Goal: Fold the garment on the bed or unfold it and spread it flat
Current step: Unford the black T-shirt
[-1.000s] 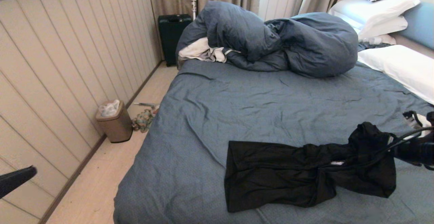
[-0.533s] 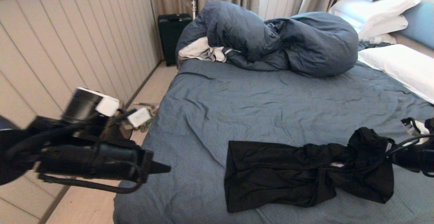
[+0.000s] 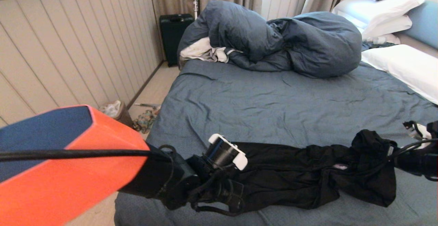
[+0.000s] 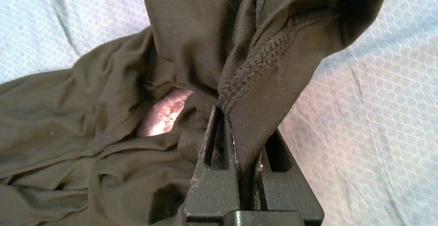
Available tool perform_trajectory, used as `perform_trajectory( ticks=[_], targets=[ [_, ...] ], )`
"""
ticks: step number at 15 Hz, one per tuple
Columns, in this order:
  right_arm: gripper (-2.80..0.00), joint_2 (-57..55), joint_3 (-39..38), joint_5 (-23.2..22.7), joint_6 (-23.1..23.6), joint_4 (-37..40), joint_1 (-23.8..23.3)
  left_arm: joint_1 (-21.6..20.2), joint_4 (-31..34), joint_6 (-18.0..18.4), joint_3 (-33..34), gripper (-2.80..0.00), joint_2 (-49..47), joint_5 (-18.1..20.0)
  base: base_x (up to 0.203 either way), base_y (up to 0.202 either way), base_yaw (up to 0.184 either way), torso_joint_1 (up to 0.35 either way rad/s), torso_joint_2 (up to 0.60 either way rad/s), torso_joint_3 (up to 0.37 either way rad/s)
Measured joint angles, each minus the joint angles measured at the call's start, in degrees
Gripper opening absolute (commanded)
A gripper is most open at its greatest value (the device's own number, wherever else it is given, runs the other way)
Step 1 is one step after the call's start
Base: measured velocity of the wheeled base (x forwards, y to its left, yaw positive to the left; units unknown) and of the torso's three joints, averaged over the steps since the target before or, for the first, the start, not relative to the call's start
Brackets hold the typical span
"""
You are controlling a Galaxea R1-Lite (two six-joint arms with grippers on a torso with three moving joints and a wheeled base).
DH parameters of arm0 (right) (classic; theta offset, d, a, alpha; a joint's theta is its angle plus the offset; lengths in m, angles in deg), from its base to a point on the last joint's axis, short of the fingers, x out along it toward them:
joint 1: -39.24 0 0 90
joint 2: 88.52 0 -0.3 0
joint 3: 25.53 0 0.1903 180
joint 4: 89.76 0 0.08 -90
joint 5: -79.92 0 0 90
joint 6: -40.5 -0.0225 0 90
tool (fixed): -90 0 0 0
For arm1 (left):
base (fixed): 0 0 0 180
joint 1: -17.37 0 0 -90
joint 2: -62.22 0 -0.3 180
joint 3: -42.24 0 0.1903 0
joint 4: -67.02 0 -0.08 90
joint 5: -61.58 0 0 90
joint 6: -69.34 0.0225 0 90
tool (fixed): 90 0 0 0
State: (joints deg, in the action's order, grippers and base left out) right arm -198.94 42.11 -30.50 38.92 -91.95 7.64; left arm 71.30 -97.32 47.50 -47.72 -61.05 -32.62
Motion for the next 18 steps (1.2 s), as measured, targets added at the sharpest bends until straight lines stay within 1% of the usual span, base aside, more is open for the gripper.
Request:
perform_trajectory(
  ticks=[2, 3, 4, 7, 9, 11, 17, 18],
  targets=[
    [-2.8, -0.11, -1.31, 0.05, 0.21, -3.51, 0.12, 2.06, -3.88, -0.12, -3.81, 0.0, -5.2, -5.81, 0.0, 0.0, 0.0, 0.0, 0.0, 0.0],
    [-2.8, -0.16, -1.83, 0.03, 0.28, -4.52, 0.21, 2.75, -4.5, -0.06, -5.94, 0.0, -7.29, -8.14, 0.0, 0.0, 0.0, 0.0, 0.0, 0.0],
    [-2.8, -0.2, -2.02, 0.02, 0.37, -4.74, 0.26, 3.37, -4.33, 0.02, -7.77, 0.0, -8.96, -9.78, 0.0, 0.0, 0.0, 0.0, 0.0, 0.0],
    [-2.8, -0.22, -2.26, 0.02, 0.41, -4.81, 0.15, 4.06, -4.38, 0.26, -12.58, 0.0, -13.07, -12.92, 0.0, 0.0, 0.0, 0.0, 0.0, 0.0],
    [-2.8, -0.22, -2.27, 0.02, 0.35, -4.78, 0.15, 3.59, -4.49, 0.29, -16.81, 0.0, -15.59, -17.96, 0.0, 0.0, 0.0, 0.0, 0.0, 0.0],
    [-2.8, -0.22, -2.27, 0.02, 0.29, -4.78, 0.12, 2.79, -4.14, 0.24, -19.23, 0.0, -17.59, -19.47, 0.0, 0.0, 0.0, 0.0, 0.0, 0.0],
    [-2.8, 0.11, -2.35, -0.02, 0.28, -4.76, 0.05, 2.79, -4.0, 0.93, -20.67, 0.0, -21.64, -19.92, 0.0, 0.0, 0.0, 0.0, 0.0, 0.0],
    [-2.8, 0.12, -2.35, 0.0, 0.26, -4.75, 0.05, 2.91, -4.03, 1.15, -20.69, -2.8, -21.86, -19.92, 0.0, 0.0, 0.0, 0.0, 0.0, 0.0]
  ],
)
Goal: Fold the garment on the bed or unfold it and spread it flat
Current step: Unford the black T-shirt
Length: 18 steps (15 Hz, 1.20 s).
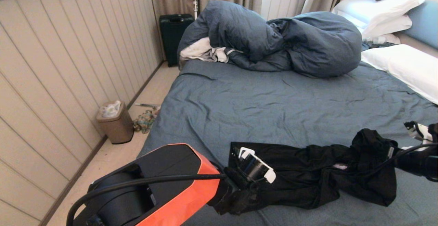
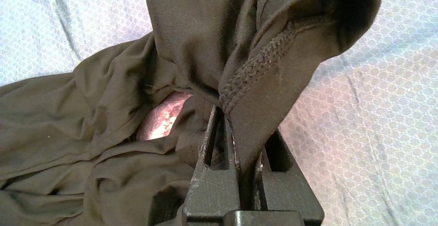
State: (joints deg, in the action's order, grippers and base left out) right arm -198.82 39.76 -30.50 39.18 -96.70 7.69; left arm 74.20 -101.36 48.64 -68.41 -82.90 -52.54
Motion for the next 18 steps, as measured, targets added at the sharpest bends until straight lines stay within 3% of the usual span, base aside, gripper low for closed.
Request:
perform_trajectory(
  ticks=[12, 18],
  targets=[
    [-2.8, -0.43, 0.07, 0.26, 0.0, -0.08, 0.27, 1.4, -4.13, 0.04, 4.28, -2.8, 2.56, -0.16, 0.0, 0.0, 0.0, 0.0, 0.0, 0.0],
    [-2.8, -0.83, 0.02, 0.27, 0.0, -0.08, 0.41, -4.83, -9.23, 0.08, 16.2, -2.8, 9.29, 0.31, 0.0, 0.0, 0.0, 0.0, 0.0, 0.0]
  ],
)
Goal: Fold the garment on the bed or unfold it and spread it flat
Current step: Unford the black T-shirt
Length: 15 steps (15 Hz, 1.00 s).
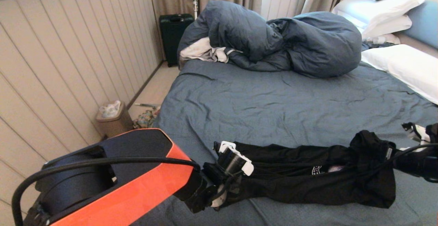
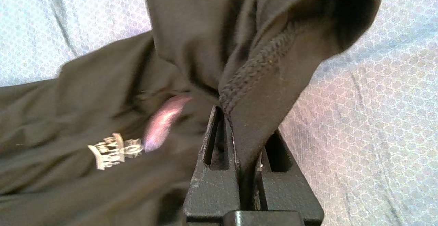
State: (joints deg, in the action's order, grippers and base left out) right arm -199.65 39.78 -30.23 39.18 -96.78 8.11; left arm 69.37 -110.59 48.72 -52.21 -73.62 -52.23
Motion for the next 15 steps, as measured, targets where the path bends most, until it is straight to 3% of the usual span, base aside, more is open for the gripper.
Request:
perform_trajectory(
  ticks=[4, 10, 15],
  targets=[
    [-2.8, -0.82, 0.11, 0.01, 0.05, -0.06, 0.37, -6.97, -4.51, 0.26, 5.92, -2.8, 2.84, 0.82, 0.0, 0.0, 0.0, 0.0, 0.0, 0.0],
    [-2.8, -1.7, -0.47, 0.0, 0.17, -0.25, 1.45, -13.0, -5.4, 0.82, 10.98, -2.8, 8.61, 3.5, 0.0, 0.0, 0.0, 0.0, 0.0, 0.0],
    [-2.8, -2.15, -3.74, -0.16, -0.05, -8.93, 3.84, -16.84, -5.87, 1.69, 14.4, -2.8, 14.15, 5.1, 0.0, 0.0, 0.0, 0.0, 0.0, 0.0]
  ],
)
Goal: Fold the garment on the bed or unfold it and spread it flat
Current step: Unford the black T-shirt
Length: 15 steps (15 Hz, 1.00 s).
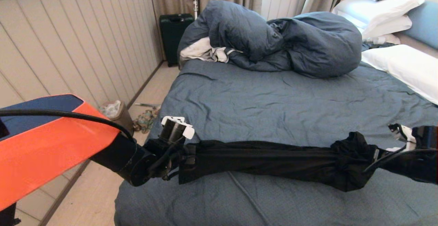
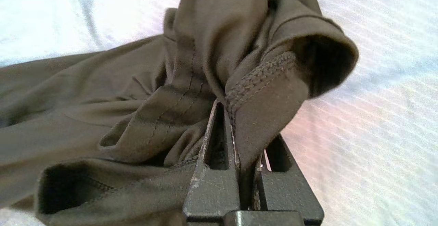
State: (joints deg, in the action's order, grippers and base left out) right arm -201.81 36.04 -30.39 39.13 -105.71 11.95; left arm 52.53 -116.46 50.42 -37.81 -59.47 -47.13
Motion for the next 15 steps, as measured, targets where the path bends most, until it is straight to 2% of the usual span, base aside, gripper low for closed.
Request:
perform_trajectory(
  ticks=[4, 10, 12, 15],
  targets=[
    [-2.8, 0.02, -2.4, 1.63, -0.12, -6.41, 7.21, -1.32, -0.41, -0.01, 1.84, -2.8, 2.1, 0.76, 0.0, 0.0, 0.0, 0.0, 0.0, 0.0],
    [-2.8, -1.4, -0.28, 11.53, 0.05, -5.93, 22.04, -1.52, -2.97, -0.11, 2.18, -2.8, -0.23, 3.26, 0.0, 0.0, 0.0, 0.0, 0.0, 0.0],
    [-2.8, -2.78, 0.07, 13.29, 0.25, -6.1, 22.49, -1.49, -3.52, -0.23, 4.21, -2.8, -1.23, 3.46, 0.0, 0.0, 0.0, 0.0, 0.0, 0.0],
    [-2.8, -4.1, 0.64, 13.34, 1.9, -6.06, 17.39, -3.51, -7.3, -0.03, 7.04, -2.8, -2.11, 5.06, 0.0, 0.0, 0.0, 0.0, 0.0, 0.0]
  ],
)
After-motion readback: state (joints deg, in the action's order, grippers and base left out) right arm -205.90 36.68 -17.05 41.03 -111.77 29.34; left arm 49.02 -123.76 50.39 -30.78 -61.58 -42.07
